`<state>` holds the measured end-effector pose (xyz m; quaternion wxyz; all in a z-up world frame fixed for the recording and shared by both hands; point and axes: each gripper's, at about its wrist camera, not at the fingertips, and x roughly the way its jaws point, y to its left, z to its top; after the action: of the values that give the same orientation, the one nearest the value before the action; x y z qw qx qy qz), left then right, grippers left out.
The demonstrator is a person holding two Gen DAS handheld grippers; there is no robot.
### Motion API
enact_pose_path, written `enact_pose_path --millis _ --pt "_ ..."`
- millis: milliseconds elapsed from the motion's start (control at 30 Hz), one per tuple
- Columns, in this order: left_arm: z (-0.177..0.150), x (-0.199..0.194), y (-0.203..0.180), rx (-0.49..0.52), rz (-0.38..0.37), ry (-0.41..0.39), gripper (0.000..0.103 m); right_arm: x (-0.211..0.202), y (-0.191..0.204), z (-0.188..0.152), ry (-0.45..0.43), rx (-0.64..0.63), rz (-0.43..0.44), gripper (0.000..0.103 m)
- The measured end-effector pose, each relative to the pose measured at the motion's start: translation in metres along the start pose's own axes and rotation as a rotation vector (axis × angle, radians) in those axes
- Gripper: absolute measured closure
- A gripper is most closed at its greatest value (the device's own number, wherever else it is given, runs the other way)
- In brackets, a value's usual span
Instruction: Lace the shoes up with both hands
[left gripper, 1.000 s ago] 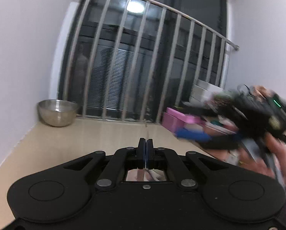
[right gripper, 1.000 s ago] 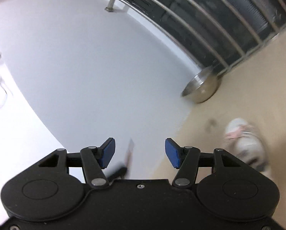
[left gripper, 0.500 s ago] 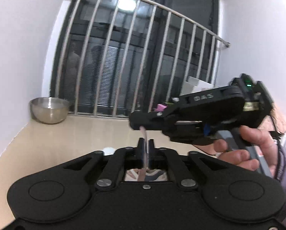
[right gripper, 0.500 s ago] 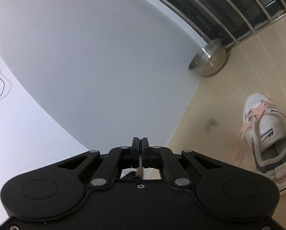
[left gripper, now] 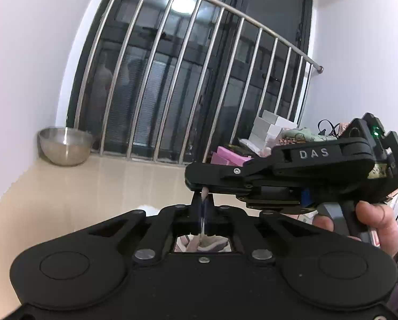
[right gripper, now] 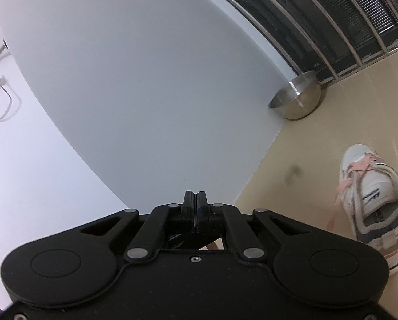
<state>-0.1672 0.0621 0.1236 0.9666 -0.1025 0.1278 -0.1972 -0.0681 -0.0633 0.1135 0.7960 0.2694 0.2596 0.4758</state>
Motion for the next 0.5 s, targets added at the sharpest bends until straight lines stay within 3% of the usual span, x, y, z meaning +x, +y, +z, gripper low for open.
enact_pose_path --millis 33,67,100,167,267,400,500 --pt "-0.001 0.002 0.003 -0.014 0.011 0.008 0.102 -0.001 -0.001 0.000 -0.004 -0.002 -0.005 0.098" --pt "-0.002 0.003 0.007 -0.027 0.022 0.015 0.102 -0.001 -0.001 -0.001 -0.008 -0.004 -0.011 0.090" --pt "-0.003 0.005 0.011 -0.039 0.045 0.025 0.102 -0.002 -0.002 -0.001 -0.012 -0.007 -0.016 0.072" --pt "-0.005 0.009 0.022 -0.049 0.118 0.051 0.102 -0.014 -0.010 0.000 -0.075 -0.019 -0.057 0.049" --pt "-0.004 0.002 0.046 -0.015 0.316 0.053 0.102 -0.021 -0.022 0.000 -0.135 -0.242 -0.399 0.049" --pt "0.013 -0.028 0.064 0.143 0.620 -0.014 0.102 0.009 -0.057 -0.004 0.005 -0.480 -0.739 0.058" --pt "0.031 -0.051 0.063 0.230 0.720 -0.076 0.102 0.032 -0.079 -0.004 0.098 -0.494 -0.708 0.060"
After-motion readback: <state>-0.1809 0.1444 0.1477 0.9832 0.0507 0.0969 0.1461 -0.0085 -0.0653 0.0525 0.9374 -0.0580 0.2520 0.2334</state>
